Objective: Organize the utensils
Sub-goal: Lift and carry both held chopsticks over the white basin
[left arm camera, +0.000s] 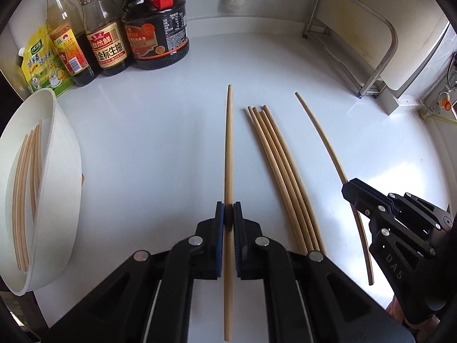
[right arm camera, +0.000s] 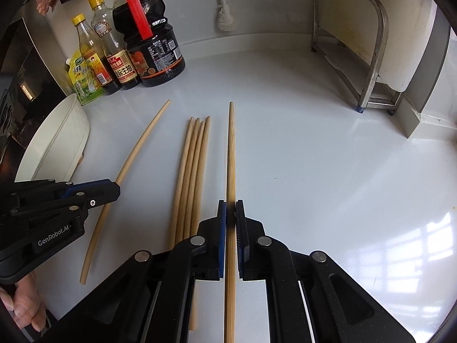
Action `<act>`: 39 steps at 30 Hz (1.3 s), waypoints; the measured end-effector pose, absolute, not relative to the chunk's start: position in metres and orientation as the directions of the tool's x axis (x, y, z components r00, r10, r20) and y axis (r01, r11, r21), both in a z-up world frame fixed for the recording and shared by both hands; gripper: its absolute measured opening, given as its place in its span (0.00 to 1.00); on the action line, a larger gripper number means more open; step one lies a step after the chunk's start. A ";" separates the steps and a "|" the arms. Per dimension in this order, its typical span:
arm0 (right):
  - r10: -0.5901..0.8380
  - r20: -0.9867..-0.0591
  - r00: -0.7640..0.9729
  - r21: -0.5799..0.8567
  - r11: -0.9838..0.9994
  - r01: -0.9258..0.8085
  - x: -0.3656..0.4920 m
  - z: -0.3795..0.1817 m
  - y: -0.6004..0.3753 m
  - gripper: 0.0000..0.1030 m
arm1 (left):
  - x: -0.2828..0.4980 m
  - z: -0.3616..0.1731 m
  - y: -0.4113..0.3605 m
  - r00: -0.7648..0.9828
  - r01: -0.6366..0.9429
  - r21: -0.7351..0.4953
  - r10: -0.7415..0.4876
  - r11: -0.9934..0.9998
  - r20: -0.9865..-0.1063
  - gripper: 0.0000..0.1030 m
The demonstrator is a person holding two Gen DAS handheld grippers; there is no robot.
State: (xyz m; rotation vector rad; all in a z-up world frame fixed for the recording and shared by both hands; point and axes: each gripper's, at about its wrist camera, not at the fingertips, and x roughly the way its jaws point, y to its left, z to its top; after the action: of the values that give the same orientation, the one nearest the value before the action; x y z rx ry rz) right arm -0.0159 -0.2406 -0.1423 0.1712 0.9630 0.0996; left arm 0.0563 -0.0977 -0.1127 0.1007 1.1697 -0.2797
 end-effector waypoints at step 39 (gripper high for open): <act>0.406 -0.742 0.533 0.244 0.905 -0.350 0.080 -0.053 0.045 0.06 | 0.094 -0.049 0.178 0.504 0.067 -0.034 -0.063 0.997 -0.861 0.07</act>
State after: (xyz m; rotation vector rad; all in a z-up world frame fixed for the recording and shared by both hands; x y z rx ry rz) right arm 0.0798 0.0451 -0.0531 0.0681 0.9024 0.4507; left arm 0.0938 0.1778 -0.0490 0.0038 1.0391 -0.0784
